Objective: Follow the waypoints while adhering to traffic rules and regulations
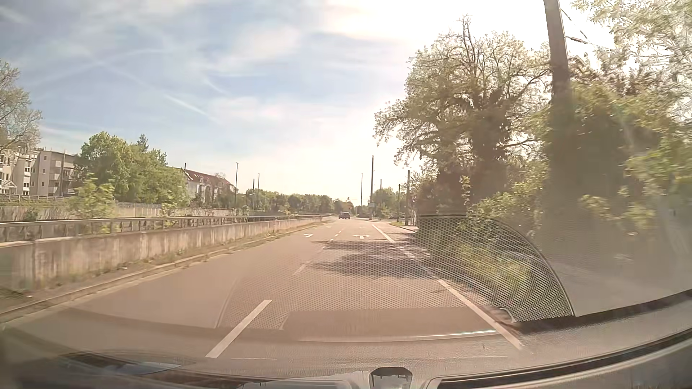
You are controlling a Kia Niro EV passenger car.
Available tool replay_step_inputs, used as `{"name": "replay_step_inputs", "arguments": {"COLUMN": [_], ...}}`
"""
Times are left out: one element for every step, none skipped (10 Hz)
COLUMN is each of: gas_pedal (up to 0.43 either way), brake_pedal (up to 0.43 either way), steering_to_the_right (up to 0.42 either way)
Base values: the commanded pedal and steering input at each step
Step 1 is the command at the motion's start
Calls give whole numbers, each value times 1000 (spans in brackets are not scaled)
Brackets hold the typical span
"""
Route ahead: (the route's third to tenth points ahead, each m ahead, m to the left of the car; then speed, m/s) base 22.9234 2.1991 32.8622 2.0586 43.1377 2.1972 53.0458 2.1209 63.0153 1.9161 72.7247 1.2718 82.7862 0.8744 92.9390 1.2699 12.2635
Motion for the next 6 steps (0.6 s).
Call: {"name": "replay_step_inputs", "arguments": {"gas_pedal": [0, 0, 0, 0, 0, 0], "brake_pedal": [0, 0, 0, 0, 0, 0], "steering_to_the_right": [1, 1, 1, 2, 1, 1]}}
